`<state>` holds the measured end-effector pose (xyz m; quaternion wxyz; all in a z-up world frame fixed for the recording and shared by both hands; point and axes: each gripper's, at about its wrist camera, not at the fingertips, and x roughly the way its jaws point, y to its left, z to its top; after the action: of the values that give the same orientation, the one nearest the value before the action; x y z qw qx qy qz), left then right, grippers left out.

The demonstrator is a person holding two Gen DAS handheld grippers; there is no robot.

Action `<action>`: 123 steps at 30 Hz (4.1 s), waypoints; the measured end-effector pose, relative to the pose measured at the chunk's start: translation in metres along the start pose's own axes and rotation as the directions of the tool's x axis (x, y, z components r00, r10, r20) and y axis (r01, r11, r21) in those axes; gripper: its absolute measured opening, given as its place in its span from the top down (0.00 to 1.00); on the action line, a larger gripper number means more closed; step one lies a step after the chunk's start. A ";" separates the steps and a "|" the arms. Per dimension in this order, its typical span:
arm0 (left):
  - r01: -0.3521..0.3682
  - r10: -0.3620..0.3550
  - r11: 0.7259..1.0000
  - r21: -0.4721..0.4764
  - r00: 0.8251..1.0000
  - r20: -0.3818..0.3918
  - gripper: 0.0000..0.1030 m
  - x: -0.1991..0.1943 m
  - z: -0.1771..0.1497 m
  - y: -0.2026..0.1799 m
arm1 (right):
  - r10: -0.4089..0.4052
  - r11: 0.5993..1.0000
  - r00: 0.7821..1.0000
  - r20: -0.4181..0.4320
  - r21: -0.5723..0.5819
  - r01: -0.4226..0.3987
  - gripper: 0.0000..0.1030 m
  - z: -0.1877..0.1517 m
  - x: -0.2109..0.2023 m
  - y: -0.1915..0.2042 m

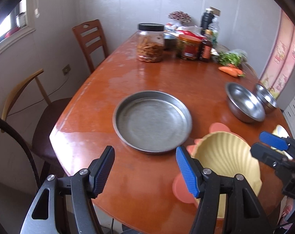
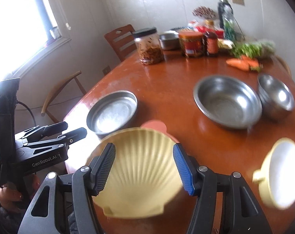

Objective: Organize plates and bowls

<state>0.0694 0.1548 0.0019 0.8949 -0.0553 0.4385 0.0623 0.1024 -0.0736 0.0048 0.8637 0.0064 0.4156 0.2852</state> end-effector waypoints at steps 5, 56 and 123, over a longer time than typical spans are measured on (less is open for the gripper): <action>-0.016 0.016 0.999 -0.046 1.000 -0.006 0.37 0.006 0.004 0.020 | 0.017 0.999 1.000 0.004 -0.041 -0.017 0.38 0.021 0.015 0.013; 0.046 -0.046 0.999 -0.005 0.999 -0.015 0.75 0.024 0.050 0.001 | 0.057 0.982 0.988 -0.141 -0.172 -0.081 0.81 0.082 0.085 0.017; 0.150 -0.130 0.978 0.142 0.981 -0.145 0.58 -0.007 -0.044 -0.081 | 0.022 0.986 0.987 -0.157 -0.162 -0.048 0.74 -0.038 0.000 -0.017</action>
<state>0.0444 0.0673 -0.0156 0.8668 -0.0217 0.4966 -0.0387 0.0838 -0.0968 -0.0241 0.8212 -0.0801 0.4562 0.3334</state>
